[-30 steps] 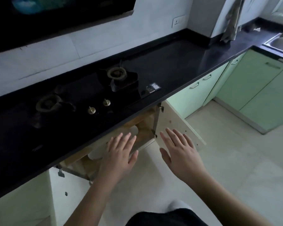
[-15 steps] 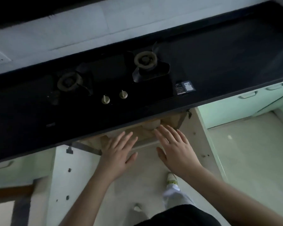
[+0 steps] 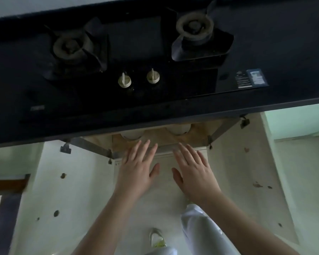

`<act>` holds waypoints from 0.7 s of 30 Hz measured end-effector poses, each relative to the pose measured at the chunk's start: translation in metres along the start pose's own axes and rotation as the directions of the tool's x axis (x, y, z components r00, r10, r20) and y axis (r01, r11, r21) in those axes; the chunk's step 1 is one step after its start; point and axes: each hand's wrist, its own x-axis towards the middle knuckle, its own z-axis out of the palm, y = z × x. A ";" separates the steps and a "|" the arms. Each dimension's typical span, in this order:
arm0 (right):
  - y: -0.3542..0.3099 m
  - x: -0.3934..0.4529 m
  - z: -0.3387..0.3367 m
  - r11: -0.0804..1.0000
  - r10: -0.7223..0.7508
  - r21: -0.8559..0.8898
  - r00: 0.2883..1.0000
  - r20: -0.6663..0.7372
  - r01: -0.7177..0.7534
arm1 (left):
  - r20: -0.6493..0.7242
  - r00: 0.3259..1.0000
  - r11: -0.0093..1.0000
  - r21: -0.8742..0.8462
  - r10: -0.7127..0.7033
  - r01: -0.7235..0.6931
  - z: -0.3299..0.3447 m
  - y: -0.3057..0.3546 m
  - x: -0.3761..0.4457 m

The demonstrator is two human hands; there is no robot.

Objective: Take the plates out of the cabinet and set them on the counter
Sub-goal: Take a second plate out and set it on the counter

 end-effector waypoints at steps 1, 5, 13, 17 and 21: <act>0.003 0.008 0.009 1.000 0.004 0.001 1.000 -0.014 -0.004 | -0.024 1.000 1.000 -0.004 -0.006 0.006 0.009 -0.004 0.005; 0.018 0.042 0.046 1.000 -0.002 -0.016 0.998 -0.065 0.001 | -0.062 0.998 1.000 0.009 0.002 -0.001 0.054 -0.016 0.029; 0.061 0.106 0.138 0.995 -0.008 -0.101 0.989 -0.151 -0.007 | -0.236 0.971 0.999 -0.007 0.033 -0.036 0.163 -0.043 0.094; 0.085 0.142 0.176 0.993 -0.020 -0.115 0.971 -0.240 -0.008 | -0.267 0.961 0.996 0.066 0.068 -0.052 0.212 -0.064 0.132; 0.113 0.173 0.207 0.983 -0.030 -0.183 0.958 -0.284 -0.024 | -0.338 0.939 0.996 0.083 0.060 -0.034 0.250 -0.076 0.158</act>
